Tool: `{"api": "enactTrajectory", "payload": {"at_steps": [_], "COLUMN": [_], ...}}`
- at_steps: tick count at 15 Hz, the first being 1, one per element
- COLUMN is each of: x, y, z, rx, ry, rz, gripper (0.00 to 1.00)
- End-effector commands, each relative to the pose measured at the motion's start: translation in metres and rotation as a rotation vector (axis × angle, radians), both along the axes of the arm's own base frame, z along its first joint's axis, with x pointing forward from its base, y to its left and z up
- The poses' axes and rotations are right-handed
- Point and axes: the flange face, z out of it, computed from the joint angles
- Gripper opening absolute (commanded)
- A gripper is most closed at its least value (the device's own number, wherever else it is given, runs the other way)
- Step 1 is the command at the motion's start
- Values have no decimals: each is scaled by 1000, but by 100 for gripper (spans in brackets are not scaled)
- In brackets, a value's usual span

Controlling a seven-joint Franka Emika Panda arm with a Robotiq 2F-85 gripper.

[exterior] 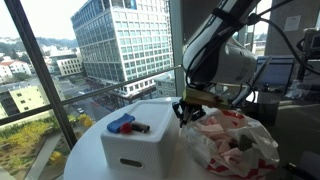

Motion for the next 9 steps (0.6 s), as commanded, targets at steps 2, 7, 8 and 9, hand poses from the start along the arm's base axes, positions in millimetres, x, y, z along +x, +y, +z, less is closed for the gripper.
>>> {"api": "enactTrajectory", "payload": {"at_steps": [2,7,8,9], "x": [-12,-6,-6,-6], "y": [8,14,17,22], "z": [64,61,56,55], "rx": [-32,-30,-26,-30], "ry": [-166,-157,-148,-152], "rz": [56,89,92,108], "gripper": [10,8,9,27]}}
